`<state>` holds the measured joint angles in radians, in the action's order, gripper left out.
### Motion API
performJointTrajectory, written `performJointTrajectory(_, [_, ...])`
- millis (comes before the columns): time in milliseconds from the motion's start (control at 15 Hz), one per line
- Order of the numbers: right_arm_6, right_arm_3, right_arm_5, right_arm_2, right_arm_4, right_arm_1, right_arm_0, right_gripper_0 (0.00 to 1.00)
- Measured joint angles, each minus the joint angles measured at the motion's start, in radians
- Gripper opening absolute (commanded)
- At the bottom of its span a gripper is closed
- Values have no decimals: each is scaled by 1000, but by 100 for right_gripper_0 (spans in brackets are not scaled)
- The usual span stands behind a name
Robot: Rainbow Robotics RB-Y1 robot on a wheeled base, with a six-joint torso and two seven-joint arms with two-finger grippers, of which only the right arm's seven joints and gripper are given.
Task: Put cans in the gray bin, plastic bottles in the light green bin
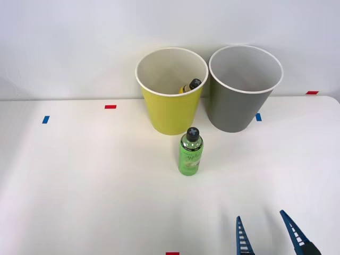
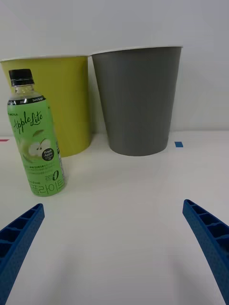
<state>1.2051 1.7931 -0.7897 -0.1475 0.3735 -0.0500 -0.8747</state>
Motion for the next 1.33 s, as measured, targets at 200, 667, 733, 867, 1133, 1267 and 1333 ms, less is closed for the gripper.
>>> performJointTrajectory(200, [103,-3,-29,3,22,19,-41,100])
performJointTrajectory(667, [104,-3,-34,-87,-97,-7,-117,100])
performJointTrajectory(733, [104,-4,-34,-97,-111,-10,-127,100])
performJointTrajectory(867, [106,-3,-35,-112,-130,-10,-145,100])
performJointTrajectory(1133, [106,-3,-35,-116,-145,-19,-153,100])
performJointTrajectory(1267, [106,-3,-35,-116,-149,-33,-153,100])
performJointTrajectory(1333, [106,-3,-35,-116,-149,-35,-153,100])
